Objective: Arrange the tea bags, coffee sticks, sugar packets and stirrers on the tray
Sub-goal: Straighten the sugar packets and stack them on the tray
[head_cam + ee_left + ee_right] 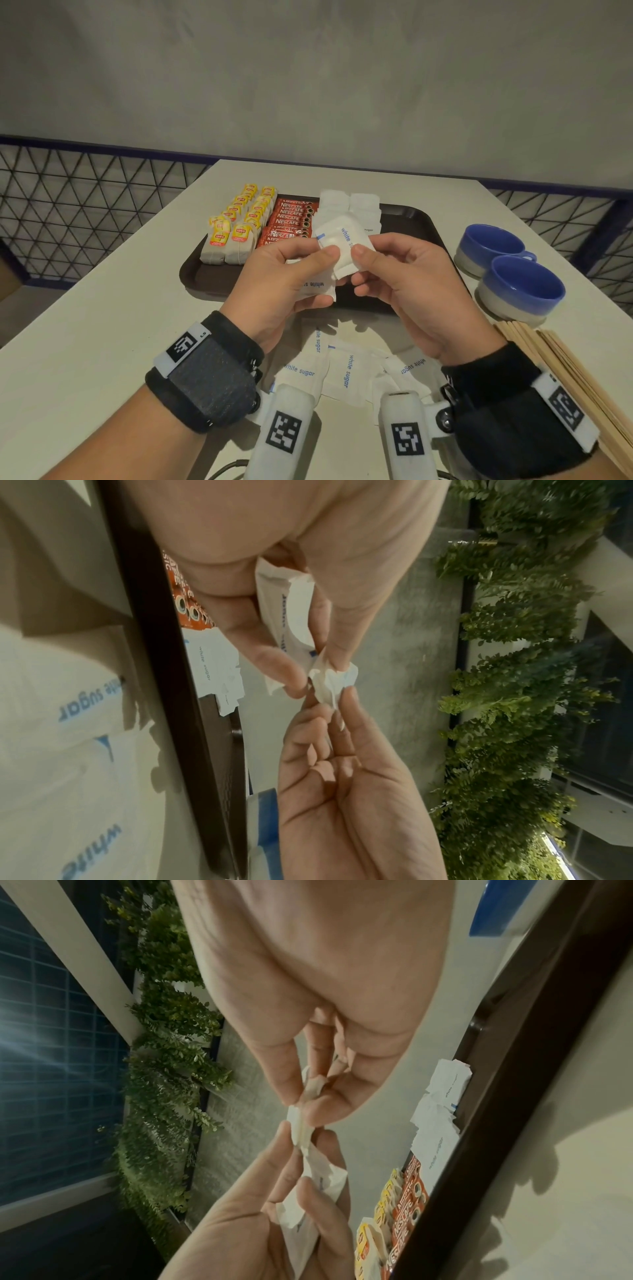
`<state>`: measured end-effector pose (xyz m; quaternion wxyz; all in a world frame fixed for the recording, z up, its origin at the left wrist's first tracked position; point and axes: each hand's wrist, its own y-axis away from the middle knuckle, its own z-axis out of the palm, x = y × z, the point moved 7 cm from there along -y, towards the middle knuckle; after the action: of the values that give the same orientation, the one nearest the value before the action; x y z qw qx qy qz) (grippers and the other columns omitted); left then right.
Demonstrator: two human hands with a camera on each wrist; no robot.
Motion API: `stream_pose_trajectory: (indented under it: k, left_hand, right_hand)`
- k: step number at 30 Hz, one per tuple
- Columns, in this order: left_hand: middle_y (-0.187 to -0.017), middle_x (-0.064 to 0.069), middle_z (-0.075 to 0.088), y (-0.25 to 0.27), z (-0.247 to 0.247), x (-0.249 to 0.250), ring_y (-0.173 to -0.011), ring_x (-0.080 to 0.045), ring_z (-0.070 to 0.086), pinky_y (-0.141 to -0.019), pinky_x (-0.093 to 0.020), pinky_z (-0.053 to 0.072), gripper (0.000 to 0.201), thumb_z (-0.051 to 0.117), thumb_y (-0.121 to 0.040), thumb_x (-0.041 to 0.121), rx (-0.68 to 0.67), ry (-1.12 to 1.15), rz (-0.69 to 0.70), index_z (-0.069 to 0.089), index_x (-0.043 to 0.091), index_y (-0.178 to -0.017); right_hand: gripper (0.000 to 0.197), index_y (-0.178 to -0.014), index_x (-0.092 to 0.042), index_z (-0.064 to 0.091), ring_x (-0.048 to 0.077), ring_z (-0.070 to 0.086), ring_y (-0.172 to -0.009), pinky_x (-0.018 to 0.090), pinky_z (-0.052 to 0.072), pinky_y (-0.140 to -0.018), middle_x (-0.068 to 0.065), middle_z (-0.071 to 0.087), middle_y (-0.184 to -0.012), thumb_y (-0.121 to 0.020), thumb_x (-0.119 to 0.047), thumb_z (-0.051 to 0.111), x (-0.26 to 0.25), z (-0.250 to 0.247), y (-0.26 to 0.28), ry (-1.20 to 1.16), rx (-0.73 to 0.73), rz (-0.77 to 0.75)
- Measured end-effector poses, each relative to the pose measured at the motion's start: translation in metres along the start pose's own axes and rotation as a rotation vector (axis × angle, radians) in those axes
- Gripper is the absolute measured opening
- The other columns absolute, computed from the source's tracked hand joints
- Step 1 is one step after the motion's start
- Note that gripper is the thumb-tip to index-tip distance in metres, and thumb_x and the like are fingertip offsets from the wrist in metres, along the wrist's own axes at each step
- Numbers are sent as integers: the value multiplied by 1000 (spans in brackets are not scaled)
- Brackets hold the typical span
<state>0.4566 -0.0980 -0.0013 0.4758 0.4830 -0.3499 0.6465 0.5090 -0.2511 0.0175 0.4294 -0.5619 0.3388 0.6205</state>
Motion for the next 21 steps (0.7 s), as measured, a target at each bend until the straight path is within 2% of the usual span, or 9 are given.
stream_pose_trajectory:
  k: [5, 11, 13, 15, 18, 21]
  left_hand:
    - [-90, -1, 77, 1, -2, -1, -74, -14, 71, -54, -26, 57, 9, 80, -82, 21, 30, -6, -18, 73, 17, -86]
    - [-87, -1, 76, 2, 0, -4, -73, -13, 70, -52, -26, 56, 9, 80, -82, 18, 39, 35, -50, 75, 22, -76]
    - [-94, -4, 76, 3, 2, -4, -78, -16, 70, -53, -26, 56, 7, 80, -83, 18, 44, 45, -62, 75, 18, -88]
    - [-102, -6, 75, 3, 1, -5, -87, -19, 71, -55, -26, 57, 16, 77, -86, 16, 59, 73, -71, 73, 15, -102]
    - [-106, -9, 78, 0, -1, -3, -98, -28, 76, -59, -28, 60, 27, 59, -96, 0, 40, 152, -84, 64, 12, -119]
    - [-107, -15, 77, -4, -9, -1, -97, -32, 76, -65, -30, 62, 40, 43, -95, -12, 62, 244, -103, 57, 9, -125]
  right_hand:
    - [15, -103, -2, 75, 19, 66, -70, 28, 61, -67, 26, 73, -95, -89, -7, 74, 0, -1, 0, 37, 13, -1]
    - [15, -103, -1, 75, 21, 64, -72, 30, 59, -68, 30, 71, -103, -92, -10, 71, 2, -1, 0, 48, 18, 33]
    - [18, -104, 3, 74, 22, 63, -73, 30, 59, -66, 33, 69, -104, -93, -11, 71, 4, 0, 1, 65, 9, 63]
    - [20, -107, 5, 71, 19, 62, -70, 28, 56, -62, 32, 69, -98, -93, -10, 70, 2, -4, -1, 29, 31, 90]
    - [19, -110, 4, 66, 14, 60, -64, 24, 52, -56, 16, 68, -94, -95, -8, 67, -14, -17, -15, -66, 133, 105]
    - [14, -108, -3, 65, 15, 59, -63, 25, 50, -54, 15, 65, -96, -95, -9, 66, -47, -29, -45, 51, 187, 36]
